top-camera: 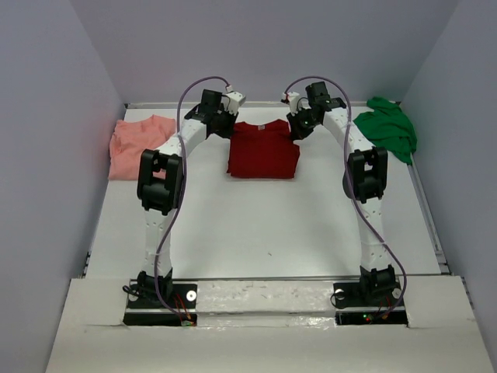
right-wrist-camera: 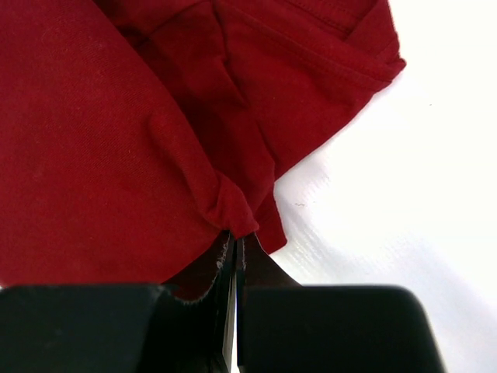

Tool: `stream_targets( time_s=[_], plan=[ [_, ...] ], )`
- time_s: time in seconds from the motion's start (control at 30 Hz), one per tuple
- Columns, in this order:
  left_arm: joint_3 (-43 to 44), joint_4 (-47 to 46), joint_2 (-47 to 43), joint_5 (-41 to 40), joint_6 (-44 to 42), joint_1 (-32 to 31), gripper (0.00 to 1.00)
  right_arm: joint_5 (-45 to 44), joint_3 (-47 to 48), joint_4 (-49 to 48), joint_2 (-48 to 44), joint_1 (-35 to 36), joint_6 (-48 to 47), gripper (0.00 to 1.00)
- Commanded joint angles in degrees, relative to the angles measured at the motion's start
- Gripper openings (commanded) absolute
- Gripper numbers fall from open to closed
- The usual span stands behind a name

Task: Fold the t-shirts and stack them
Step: Fold the tshirt

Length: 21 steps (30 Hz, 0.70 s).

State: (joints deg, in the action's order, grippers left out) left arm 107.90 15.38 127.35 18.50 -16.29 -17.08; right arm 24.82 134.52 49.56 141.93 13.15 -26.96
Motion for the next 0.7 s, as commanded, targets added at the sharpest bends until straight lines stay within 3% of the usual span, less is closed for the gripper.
stream_targets(
  time_s=[0.0, 0.47, 0.67],
  plan=[
    [2.9, -3.4, -0.2, -5.1, 0.8, -0.7, 0.00, -1.8, 1.8, -4.1, 0.3, -0.3, -1.4, 0.00],
    [-3.5, -9.4, -0.4, -15.2, 0.3, -5.7, 0.00, -3.0, 0.7, -5.1, 1.8, -0.3, -1.9, 0.00],
    [-1.4, -7.5, 2.9, -20.5, 0.9, -7.1, 0.00, -4.2, -0.2, -5.4, 2.2, -0.3, -2.5, 0.00]
  ],
)
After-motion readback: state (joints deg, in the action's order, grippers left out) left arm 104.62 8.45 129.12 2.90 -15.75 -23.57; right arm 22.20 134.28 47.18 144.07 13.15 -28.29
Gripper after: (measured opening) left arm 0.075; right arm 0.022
